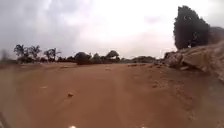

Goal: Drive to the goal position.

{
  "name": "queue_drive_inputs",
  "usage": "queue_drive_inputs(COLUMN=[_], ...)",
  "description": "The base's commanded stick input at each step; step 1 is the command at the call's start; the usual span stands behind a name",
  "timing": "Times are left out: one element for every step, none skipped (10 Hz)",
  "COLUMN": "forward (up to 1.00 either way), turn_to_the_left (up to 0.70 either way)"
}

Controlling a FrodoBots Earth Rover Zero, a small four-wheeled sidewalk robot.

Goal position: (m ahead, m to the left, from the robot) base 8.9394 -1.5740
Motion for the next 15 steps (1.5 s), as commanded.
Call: queue_drive_inputs(forward=[0.50, 0.50, 0.50, 0.50, 0.50, 0.50, 0.50, 0.50, 0.50, 0.50, 0.50, 0.50, 0.50, 0.50, 0.50], turn_to_the_left=[0.00, 0.00, 0.00, 0.00, 0.00, 0.00, 0.00, 0.00, 0.00, 0.00, 0.00, 0.00, 0.00, 0.00, 0.00])
